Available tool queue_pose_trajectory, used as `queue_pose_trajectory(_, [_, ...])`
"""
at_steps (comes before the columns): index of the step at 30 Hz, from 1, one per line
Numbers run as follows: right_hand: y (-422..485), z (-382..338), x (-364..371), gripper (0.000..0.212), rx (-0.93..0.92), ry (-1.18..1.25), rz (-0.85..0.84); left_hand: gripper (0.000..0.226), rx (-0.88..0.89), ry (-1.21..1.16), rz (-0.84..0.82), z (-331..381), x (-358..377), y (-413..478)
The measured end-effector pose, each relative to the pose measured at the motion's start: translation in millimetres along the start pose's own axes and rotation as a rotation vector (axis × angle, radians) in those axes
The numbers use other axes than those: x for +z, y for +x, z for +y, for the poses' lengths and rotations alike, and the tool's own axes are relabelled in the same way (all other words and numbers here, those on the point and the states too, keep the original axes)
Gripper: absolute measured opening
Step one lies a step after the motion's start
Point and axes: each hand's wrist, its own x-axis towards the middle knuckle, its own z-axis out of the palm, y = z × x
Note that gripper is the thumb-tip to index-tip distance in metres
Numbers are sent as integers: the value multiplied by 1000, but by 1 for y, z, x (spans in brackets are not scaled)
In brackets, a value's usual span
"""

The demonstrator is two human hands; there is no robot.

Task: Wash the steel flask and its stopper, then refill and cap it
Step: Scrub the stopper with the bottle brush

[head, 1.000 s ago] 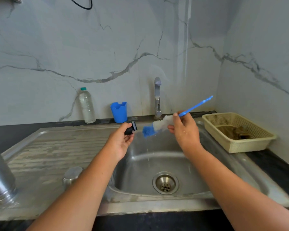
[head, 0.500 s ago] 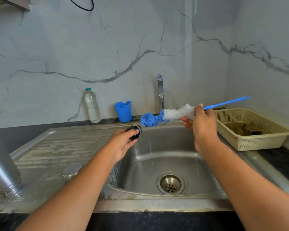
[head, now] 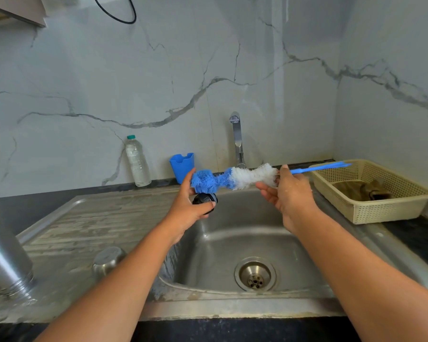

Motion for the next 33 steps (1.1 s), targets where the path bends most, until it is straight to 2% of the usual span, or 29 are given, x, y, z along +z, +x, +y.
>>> queue_pose_trajectory(5, [5, 3, -3, 25, 84, -59, -16, 92, 8, 33, 20, 1, -2, 0])
queue_pose_trajectory(9, [18, 12, -5, 19, 145, -103, 20, 63, 9, -24, 62, 2, -2, 1])
queue_pose_trajectory(13, [27, 19, -7, 17, 198, -40, 80, 48, 19, -87, 84, 3, -1, 3])
queue_pose_trajectory(14, [28, 19, -8, 21, 201, -13, 93, 45, 23, -99, 85, 4, -1, 4])
queue_pose_trajectory(17, [28, 17, -12, 51, 149, 69, 190, 41, 33, -105, 83, 6, 0, 4])
queue_pose_trajectory(20, [27, 19, -17, 75, -5, 6, 244, 39, 41, -99, 80, 7, 0, 4])
queue_pose_trajectory(27, [26, 24, -17, 72, -229, -134, 292, 40, 49, -165, 109, 11, -9, 5])
queue_pose_trajectory(31, [21, 22, -13, 107, -343, -132, 347, 41, 72, -191, 125, 16, -14, 6])
queue_pose_trajectory(33, [24, 15, -14, 117, -343, -213, 345, 42, 80, -186, 145, 18, -17, 6])
